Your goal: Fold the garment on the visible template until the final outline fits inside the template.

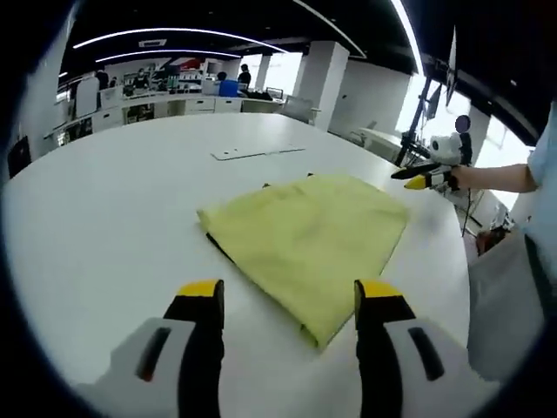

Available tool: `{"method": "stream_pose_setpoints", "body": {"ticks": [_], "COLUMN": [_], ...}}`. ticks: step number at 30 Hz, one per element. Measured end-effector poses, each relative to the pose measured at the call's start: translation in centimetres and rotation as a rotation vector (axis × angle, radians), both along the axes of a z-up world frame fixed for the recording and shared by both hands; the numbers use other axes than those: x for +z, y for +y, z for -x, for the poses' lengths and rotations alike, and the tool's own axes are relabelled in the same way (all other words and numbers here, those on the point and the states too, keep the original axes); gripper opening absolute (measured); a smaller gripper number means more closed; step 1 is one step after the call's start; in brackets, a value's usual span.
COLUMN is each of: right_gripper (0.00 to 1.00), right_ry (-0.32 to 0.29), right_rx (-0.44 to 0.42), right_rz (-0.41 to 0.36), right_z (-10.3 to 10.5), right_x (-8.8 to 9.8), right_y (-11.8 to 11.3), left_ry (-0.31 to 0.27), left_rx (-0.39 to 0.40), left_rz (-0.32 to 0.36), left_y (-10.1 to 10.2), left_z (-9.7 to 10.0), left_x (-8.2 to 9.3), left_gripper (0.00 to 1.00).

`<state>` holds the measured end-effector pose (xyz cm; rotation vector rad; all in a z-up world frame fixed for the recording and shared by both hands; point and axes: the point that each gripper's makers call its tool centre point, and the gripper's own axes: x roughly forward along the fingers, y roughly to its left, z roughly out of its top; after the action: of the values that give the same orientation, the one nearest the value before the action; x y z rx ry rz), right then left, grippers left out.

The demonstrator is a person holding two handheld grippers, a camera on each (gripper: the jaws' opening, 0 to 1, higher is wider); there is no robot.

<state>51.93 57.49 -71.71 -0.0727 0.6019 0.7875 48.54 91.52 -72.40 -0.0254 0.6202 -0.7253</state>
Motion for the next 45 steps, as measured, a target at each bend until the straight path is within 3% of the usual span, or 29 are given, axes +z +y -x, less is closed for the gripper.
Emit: {"method": "stream_pose_setpoints", "body": {"ticks": [13, 18, 25, 30, 34, 36, 39, 45], "right_gripper": [0.36, 0.25, 0.21, 0.09, 0.00, 0.00, 0.00, 0.00], "right_ry": [0.090, 0.152, 0.173, 0.187, 0.192, 0.193, 0.181, 0.182], "right_rx": [0.010, -0.005, -0.020, -0.033, -0.033, -0.036, -0.041, -0.034], "right_rz": [-0.030, -0.069, -0.108, -0.131, -0.123, -0.130, -0.135, -0.107], "right_z": [3.4, 4.3, 4.8, 4.7, 4.8, 4.8, 4.7, 4.8], "right_x": [-2.5, -3.6, -3.7, -3.5, -3.6, -3.3, -2.8, -2.6], "right_y": [0.3, 0.5, 0.9, 1.0, 0.9, 0.8, 0.6, -0.4], "left_ry": [0.079, 0.109, 0.117, 0.125, 0.138, 0.143, 0.169, 0.158], "left_rx": [-0.017, -0.024, -0.031, -0.035, -0.036, -0.031, 0.003, 0.018], "left_rz": [0.018, 0.029, 0.063, 0.075, 0.087, 0.092, 0.116, 0.110], "left_y": [0.2, -0.4, -1.0, -1.2, -1.3, -1.2, -1.0, -0.7], "left_z": [3.8, 4.3, 4.0, 3.8, 3.8, 3.9, 3.8, 3.7], "left_x": [-2.5, -3.4, -3.3, -3.3, -3.4, -3.3, -3.4, -3.3], "left_gripper": [0.48, 0.41, 0.34, 0.25, 0.12, 0.00, 0.00, 0.00]}}
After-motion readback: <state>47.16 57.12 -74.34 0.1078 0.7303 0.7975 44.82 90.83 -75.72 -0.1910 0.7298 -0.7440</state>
